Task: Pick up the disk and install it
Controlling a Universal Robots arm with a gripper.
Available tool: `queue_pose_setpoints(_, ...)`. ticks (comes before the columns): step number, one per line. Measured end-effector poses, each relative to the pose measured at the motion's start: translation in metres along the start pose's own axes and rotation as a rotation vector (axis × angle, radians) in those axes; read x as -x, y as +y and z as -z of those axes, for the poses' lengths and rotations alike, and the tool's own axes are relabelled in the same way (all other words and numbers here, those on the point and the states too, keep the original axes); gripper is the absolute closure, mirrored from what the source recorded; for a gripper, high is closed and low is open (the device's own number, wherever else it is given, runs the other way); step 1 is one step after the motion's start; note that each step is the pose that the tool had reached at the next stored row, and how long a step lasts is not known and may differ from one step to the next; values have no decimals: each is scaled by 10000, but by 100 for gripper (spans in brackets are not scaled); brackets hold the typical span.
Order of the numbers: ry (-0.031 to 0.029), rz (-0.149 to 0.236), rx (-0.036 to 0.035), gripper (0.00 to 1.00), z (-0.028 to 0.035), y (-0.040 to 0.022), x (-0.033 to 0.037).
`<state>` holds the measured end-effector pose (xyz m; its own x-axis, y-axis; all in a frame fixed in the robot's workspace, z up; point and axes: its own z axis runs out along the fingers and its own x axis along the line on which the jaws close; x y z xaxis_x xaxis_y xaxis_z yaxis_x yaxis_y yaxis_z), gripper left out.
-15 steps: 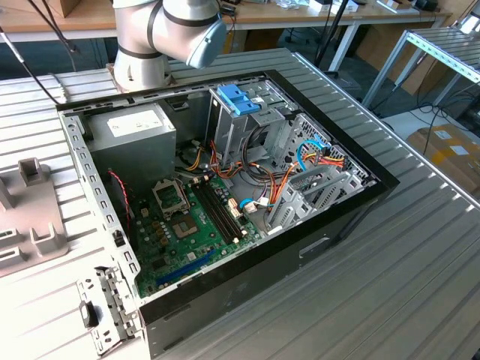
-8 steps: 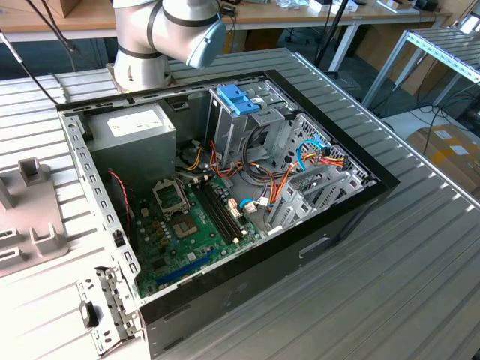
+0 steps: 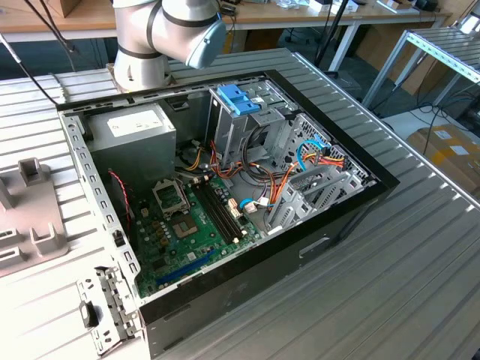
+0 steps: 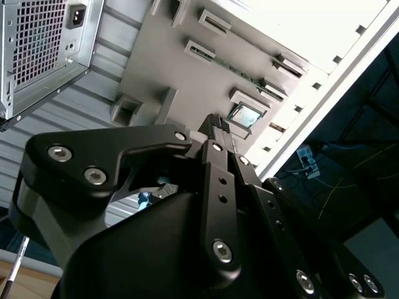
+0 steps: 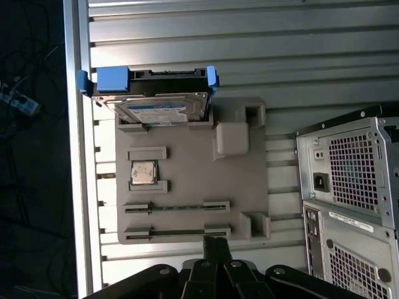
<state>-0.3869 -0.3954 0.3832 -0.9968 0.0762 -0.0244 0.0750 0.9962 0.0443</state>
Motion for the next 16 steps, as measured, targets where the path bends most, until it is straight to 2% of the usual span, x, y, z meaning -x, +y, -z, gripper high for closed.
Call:
queue_pose_setpoints(9, 0, -1, 0, 89, -14, 67, -67)
queue_pose_setpoints(16, -1, 0, 0, 89, -24, 95, -130)
